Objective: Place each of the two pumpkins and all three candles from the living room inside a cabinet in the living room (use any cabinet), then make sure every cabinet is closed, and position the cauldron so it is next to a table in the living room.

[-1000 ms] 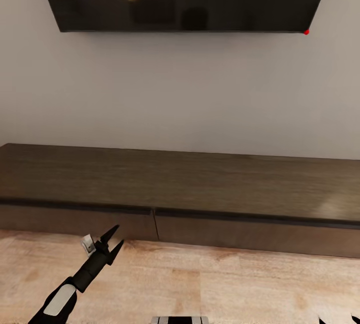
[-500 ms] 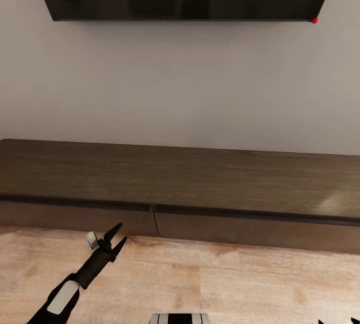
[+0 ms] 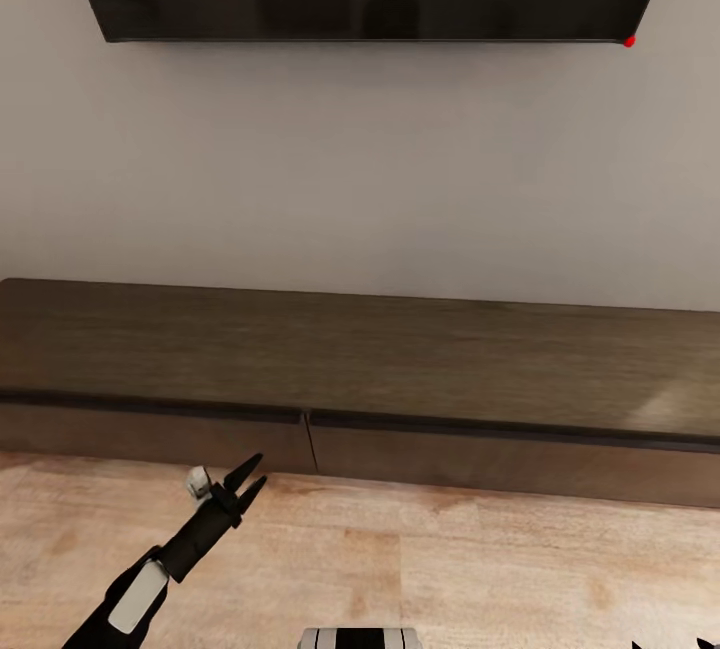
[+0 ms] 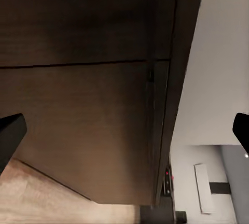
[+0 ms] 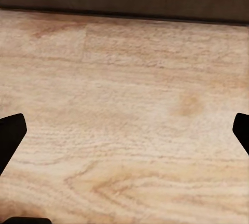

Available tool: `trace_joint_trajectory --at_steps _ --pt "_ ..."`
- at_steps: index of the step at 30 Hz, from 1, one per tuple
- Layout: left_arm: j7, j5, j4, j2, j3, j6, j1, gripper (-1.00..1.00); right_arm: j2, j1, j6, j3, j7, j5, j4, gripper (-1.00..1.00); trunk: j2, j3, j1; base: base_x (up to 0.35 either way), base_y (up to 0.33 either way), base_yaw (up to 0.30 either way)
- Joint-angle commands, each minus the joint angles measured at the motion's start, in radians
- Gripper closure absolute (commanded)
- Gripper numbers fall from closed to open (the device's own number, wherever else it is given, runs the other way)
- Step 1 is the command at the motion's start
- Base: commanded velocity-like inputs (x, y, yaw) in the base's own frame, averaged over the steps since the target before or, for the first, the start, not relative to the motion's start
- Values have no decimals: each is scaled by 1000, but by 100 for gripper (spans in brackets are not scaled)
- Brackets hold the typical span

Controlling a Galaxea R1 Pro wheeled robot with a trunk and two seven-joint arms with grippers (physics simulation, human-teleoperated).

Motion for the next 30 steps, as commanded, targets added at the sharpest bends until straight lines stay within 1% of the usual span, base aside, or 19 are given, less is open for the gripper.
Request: trace_joint_trajectory --at_steps 1,4,6,7,8,9,11,14,16,17,18,19,20,21,24,27,30 --pt "-6 3 2 3 0 -11 0 -100 0 0 5 -1 5 5 -3 -100 0 -1 0 0 0 0" --pt "-30 -1 3 6 0 -37 0 -100 0 0 5 -1 5 5 -3 -100 0 -1 0 0 0 0" --pt "-76 -4 4 10 0 -77 7 -100 0 0 5 0 6 5 -3 -100 0 -1 0 0 0 0" --pt "-83 -4 4 10 0 -92 10 -100 0 0 5 -1 6 5 -3 -100 0 -1 0 0 0 0" --pt "-93 -5 4 12 2 -121 15 -100 0 0 5 -1 6 5 -3 -100 0 -1 0 0 0 0" --pt "-98 -5 2 13 6 -156 19 -100 0 0 5 -1 6 5 -3 -100 0 -1 0 0 0 0" --pt "-99 -4 2 15 9 -196 23 -100 0 0 5 -1 6 5 -2 -100 0 -1 0 0 0 0" --pt "-94 1 3 24 12 -220 29 -100 0 0 5 0 6 5 -2 -100 0 -1 0 0 0 0" --pt "-94 12 5 32 24 -233 45 -100 0 0 5 -1 6 5 -2 -100 0 -1 0 0 0 0" --pt "-94 29 2 35 51 -239 61 -100 0 0 5 -1 6 5 -2 -100 0 -1 0 0 0 0" --pt "-93 37 -1 36 71 -241 70 -100 1 0 5 -1 6 5 -2 -100 0 -1 0 0 0 0" --pt "-91 48 -10 36 115 -245 84 -100 2 0 5 -1 6 5 -2 -100 0 -1 0 0 0 0" --pt "-87 51 -14 36 134 -246 89 -100 3 0 4 -1 6 5 -2 -100 0 -1 0 0 0 0" --pt "-75 56 -21 34 164 -249 97 -100 5 1 2 -1 6 6 -2 -100 0 -1 0 0 0 0" --pt "-45 63 -48 30 198 -251 108 -100 8 1 -21 -1 6 6 -1 -100 0 -1 0 0 0 0" --pt "-20 70 -73 28 213 -250 119 -100 17 1 -34 -1 6 7 0 -100 0 -1 0 0 0 0" --pt "40 78 -116 22 220 -241 128 -100 26 1 -41 -1 6 9 0 -100 0 -1 0 0 0 0"
